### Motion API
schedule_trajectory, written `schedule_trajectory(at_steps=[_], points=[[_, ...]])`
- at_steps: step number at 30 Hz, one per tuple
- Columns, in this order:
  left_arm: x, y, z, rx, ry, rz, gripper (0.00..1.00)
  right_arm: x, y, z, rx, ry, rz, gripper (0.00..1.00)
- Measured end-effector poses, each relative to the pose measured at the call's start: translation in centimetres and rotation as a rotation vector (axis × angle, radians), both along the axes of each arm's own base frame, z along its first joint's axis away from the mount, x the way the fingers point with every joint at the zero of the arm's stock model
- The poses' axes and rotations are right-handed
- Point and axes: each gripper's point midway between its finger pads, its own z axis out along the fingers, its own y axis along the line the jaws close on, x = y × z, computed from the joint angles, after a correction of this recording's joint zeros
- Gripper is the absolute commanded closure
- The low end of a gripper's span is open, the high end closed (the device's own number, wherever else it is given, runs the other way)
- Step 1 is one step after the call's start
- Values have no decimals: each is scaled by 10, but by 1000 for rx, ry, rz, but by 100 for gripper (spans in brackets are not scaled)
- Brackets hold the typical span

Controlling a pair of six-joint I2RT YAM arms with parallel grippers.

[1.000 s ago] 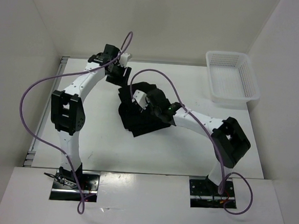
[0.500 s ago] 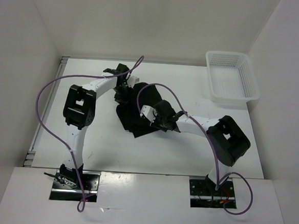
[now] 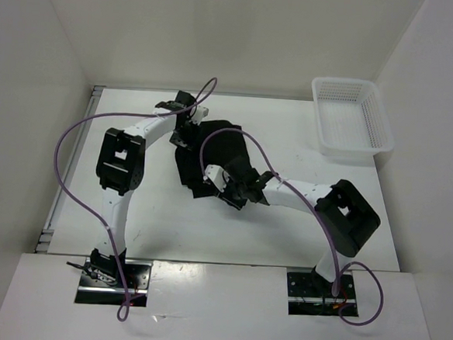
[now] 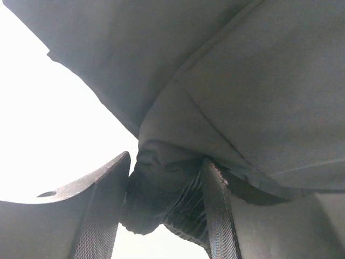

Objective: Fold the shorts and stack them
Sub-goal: Fold the shorts

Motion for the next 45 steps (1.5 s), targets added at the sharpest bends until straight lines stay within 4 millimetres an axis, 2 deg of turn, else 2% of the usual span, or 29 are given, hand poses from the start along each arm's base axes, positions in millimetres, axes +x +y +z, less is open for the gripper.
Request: schedule_trajectory(at_steps=[3, 6, 8, 10, 13, 16, 18, 19, 21, 24, 28, 34, 45], points=[[11, -1, 4, -2, -35, 4, 34, 1, 25, 23, 80, 20, -6, 60], [17, -3, 9, -17, -61, 3, 29, 19, 55, 64, 185, -27, -40, 56], [17, -5, 20, -32, -78, -3, 20, 40, 72, 97, 267, -85, -83, 55], [19, -7, 39, -55, -113, -8, 17, 66, 80, 126, 347, -120, -154, 54], [20, -9, 85, -103, -196, -15, 16, 129, 67, 150, 428, -173, -300, 53], [12, -8, 121, -145, -259, -25, 18, 183, 32, 137, 425, -193, -451, 50], [3, -8, 129, -166, -265, -34, 21, 204, 11, 115, 399, -176, -528, 48], [-4, -8, 127, -173, -251, -39, 23, 212, 3, 104, 387, -162, -556, 48], [-16, -10, 114, -190, -202, -50, 28, 222, -5, 81, 366, -127, -602, 47], [-43, -9, 78, -191, -78, -56, 28, 228, -10, 55, 347, -81, -635, 47], [-71, -8, 36, -171, 64, -58, 24, 241, -12, 44, 361, -53, -667, 43], [-87, -9, -5, -130, 162, -62, 24, 255, -21, 40, 390, -39, -740, 43], [-85, -5, -8, -61, 128, -54, 23, 267, -31, 6, 399, 25, -989, 44]])
